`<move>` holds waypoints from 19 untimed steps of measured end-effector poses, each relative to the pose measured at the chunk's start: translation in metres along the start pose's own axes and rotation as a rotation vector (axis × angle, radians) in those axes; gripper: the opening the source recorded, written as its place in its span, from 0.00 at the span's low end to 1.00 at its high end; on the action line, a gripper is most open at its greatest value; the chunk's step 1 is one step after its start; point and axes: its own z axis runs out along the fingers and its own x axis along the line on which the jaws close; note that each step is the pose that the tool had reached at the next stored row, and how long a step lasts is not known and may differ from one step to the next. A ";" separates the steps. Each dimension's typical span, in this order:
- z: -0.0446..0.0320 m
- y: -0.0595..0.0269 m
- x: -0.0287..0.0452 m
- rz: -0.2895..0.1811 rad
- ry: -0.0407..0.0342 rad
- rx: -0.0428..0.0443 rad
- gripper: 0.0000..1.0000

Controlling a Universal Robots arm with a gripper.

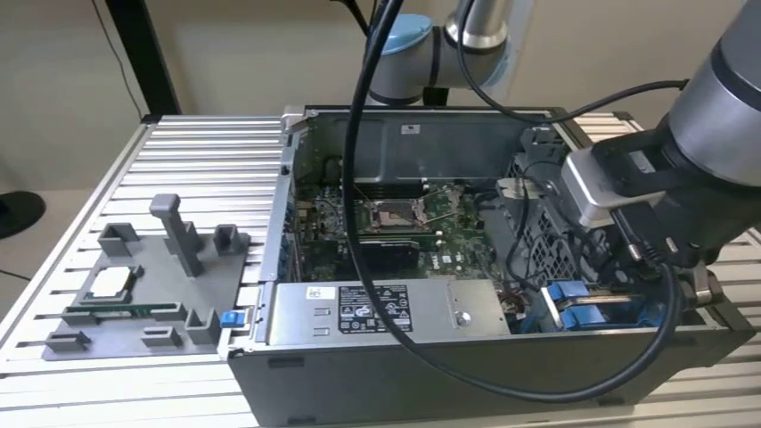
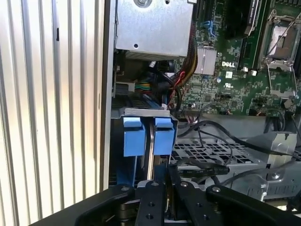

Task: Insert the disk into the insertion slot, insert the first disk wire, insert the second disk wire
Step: 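Insert the second disk wire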

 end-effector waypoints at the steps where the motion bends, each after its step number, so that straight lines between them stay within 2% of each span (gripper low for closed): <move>1: 0.0003 0.0000 -0.0008 0.000 -0.0003 0.0000 0.00; 3: 0.0009 0.0000 -0.0031 -0.001 0.0036 -0.0002 0.00; 5: 0.0032 0.0001 -0.0078 -0.002 0.0130 0.0008 0.00; 7: 0.0060 0.0002 -0.0109 -0.003 0.0183 0.0010 0.00; 13: 0.0104 -0.0049 -0.0134 -0.007 0.0439 -0.0004 0.00; 19: 0.0129 -0.0087 -0.0129 -0.008 0.0527 -0.0009 0.00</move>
